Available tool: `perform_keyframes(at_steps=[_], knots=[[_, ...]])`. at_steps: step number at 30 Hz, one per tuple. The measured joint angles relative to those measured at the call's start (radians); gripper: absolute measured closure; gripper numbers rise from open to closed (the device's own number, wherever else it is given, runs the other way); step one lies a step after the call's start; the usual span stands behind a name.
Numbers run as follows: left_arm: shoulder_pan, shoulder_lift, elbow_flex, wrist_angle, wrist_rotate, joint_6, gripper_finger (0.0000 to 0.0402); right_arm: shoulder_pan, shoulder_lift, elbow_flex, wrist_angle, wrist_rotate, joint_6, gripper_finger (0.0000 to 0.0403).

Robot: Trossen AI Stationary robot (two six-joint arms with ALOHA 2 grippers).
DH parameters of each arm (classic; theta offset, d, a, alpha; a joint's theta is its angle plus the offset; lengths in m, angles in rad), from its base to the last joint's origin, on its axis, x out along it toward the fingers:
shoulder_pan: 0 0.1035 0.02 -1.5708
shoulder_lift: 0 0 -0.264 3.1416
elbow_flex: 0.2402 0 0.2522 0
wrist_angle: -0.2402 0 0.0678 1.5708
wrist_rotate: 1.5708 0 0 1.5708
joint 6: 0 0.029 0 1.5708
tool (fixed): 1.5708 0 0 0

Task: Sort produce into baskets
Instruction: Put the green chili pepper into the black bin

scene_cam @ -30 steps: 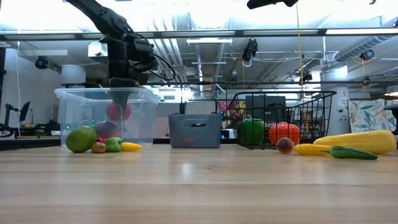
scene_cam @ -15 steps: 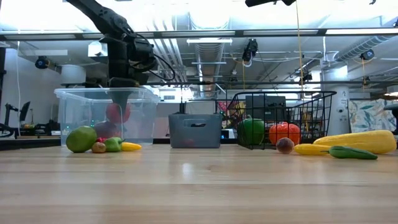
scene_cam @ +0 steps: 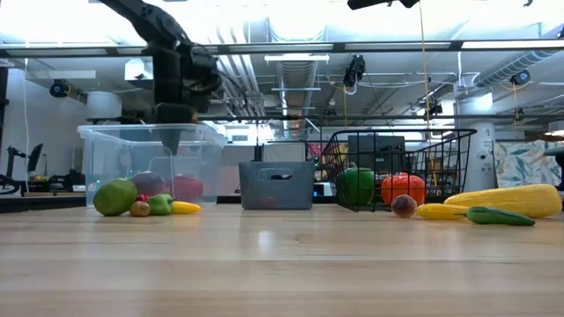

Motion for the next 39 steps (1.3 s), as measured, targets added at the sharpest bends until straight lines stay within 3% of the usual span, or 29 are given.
perform_keyframes(at_steps=[9,18,24,31,39], knots=[[-0.091,-0.144,0.096,-0.015,0.004,-0.138,0.0053,0.000,0.000,0.000,0.001,0.000,0.023,0.0110],[-0.385,-0.360,0.065,-0.007,0.003,-0.331,0.0053,0.000,0.000,0.000,-0.012,0.000,0.081,0.0110],[-0.690,-0.471,-0.048,0.027,-0.158,-0.542,0.0053,0.000,0.000,-0.001,-0.061,0.000,0.173,0.0110],[-1.032,-0.500,-0.172,0.089,-0.354,-0.811,0.0053,0.000,0.000,-0.002,-0.164,0.000,0.361,0.0114],[-1.258,-0.425,-0.211,0.117,-0.473,-1.010,0.0053,0.000,0.000,-0.002,-0.291,-0.001,0.530,0.0132]])
